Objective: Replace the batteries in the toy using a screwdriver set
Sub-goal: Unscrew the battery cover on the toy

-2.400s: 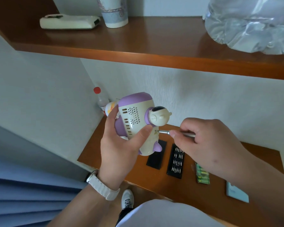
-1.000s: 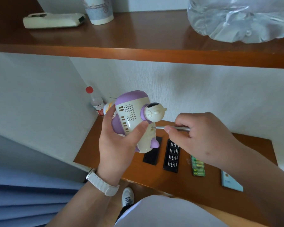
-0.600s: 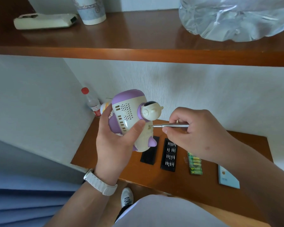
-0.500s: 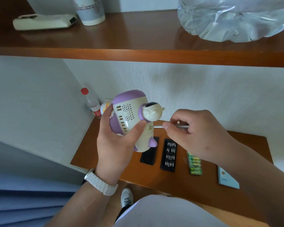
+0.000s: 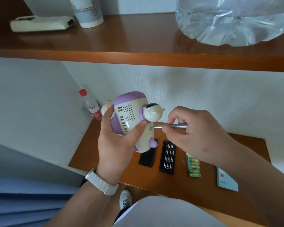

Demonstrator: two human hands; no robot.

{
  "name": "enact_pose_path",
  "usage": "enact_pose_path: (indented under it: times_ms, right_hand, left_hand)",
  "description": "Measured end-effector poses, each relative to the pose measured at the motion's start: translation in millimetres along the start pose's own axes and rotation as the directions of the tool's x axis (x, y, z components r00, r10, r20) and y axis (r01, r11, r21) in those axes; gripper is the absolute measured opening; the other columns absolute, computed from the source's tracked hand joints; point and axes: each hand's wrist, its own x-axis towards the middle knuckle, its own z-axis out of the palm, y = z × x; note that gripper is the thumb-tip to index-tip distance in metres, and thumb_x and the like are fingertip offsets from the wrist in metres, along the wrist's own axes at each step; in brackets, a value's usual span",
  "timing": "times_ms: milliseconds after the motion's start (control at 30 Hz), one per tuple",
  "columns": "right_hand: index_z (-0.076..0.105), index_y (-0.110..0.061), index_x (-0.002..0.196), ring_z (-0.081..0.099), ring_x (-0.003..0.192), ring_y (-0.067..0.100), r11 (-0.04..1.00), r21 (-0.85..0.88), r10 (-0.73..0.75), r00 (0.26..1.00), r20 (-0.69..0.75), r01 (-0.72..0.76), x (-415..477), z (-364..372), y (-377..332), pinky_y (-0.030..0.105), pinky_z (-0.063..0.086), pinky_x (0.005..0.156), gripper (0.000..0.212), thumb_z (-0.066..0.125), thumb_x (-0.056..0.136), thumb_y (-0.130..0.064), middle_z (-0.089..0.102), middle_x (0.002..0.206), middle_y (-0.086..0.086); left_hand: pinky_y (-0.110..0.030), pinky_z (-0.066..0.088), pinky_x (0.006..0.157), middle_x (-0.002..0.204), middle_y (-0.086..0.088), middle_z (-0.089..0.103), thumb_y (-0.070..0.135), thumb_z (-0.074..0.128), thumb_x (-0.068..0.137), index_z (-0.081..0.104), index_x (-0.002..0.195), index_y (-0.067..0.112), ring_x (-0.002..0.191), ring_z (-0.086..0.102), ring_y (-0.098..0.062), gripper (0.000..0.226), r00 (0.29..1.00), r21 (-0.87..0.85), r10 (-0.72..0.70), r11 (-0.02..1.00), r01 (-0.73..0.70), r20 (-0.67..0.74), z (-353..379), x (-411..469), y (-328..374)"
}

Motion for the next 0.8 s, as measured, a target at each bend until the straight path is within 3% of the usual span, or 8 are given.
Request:
enact_pose_path:
  times_ms: [100, 200, 467, 633, 800]
  right_hand:
    - [0.058, -0.025, 0.071, 0.050, 0.050, 0.009, 0.998, -0.062, 0.004, 0.999, -0.033, -0.006, 0.1, 1.1, 2.2, 0.015, 0.040, 0.050, 0.033, 0.050, 0.087, -0.053, 0.040, 0.045, -0.007]
    - [0.049, -0.021, 0.060, 0.041, 0.043, 0.014, 0.994, -0.106, 0.011, 0.999, -0.036, -0.014, 0.7, 3.3, 3.9, 0.021, 0.039, 0.050, 0.044, 0.049, 0.088, -0.055, 0.037, 0.045, -0.005]
    - [0.052, -0.025, 0.071, 0.048, 0.052, 0.011, 0.999, -0.039, -0.002, 1.000, 0.024, 0.003, 4.5, 1.0, 1.2, 0.020, 0.041, 0.053, 0.030, 0.055, 0.084, -0.052, 0.050, 0.053, -0.004]
    - [0.051, -0.028, 0.076, 0.046, 0.051, 0.008, 0.997, -0.037, -0.062, 0.998, 0.006, 0.062, 5.4, 1.6, -2.4, 0.017, 0.041, 0.054, 0.019, 0.061, 0.085, -0.042, 0.040, 0.049, -0.009]
    - [0.051, -0.022, 0.062, 0.046, 0.048, 0.013, 0.994, -0.103, -0.047, 0.998, -0.032, 0.044, 6.2, 8.0, -3.3, 0.020, 0.038, 0.050, 0.045, 0.046, 0.089, -0.058, 0.038, 0.045, -0.006]
  left_hand:
    - [-0.029, 0.062, 0.065, 0.111, 0.023, 0.064, 0.055, 0.080, 0.066, 0.046, 0.140, 0.036, 0.105, 0.066, -0.004, 0.084, 1.000, 0.001, 0.000, 1.000, 0.000, -0.001, -0.1, 1.6, -0.2]
    - [-0.030, 0.063, 0.064, 0.110, 0.025, 0.063, 0.052, 0.083, 0.069, 0.044, 0.141, 0.037, 0.106, 0.065, -0.002, 0.083, 1.000, 0.011, -0.005, 1.000, 0.005, -0.007, -0.9, 2.7, -0.8]
    - [-0.035, 0.064, 0.067, 0.111, 0.026, 0.062, 0.059, 0.082, 0.066, 0.043, 0.141, 0.037, 0.105, 0.064, 0.002, 0.087, 0.999, 0.035, -0.013, 0.999, 0.014, -0.030, -4.0, 4.3, 0.5]
    - [-0.035, 0.064, 0.066, 0.110, 0.026, 0.061, 0.062, 0.079, 0.063, 0.043, 0.140, 0.039, 0.105, 0.063, 0.002, 0.087, 0.999, 0.047, -0.013, 0.999, 0.014, -0.034, -8.6, 5.0, -0.3]
    - [-0.036, 0.065, 0.067, 0.109, 0.030, 0.061, 0.063, 0.078, 0.063, 0.043, 0.140, 0.040, 0.104, 0.064, 0.003, 0.087, 0.999, 0.046, -0.006, 0.999, 0.008, -0.039, -11.0, 5.0, -1.0]
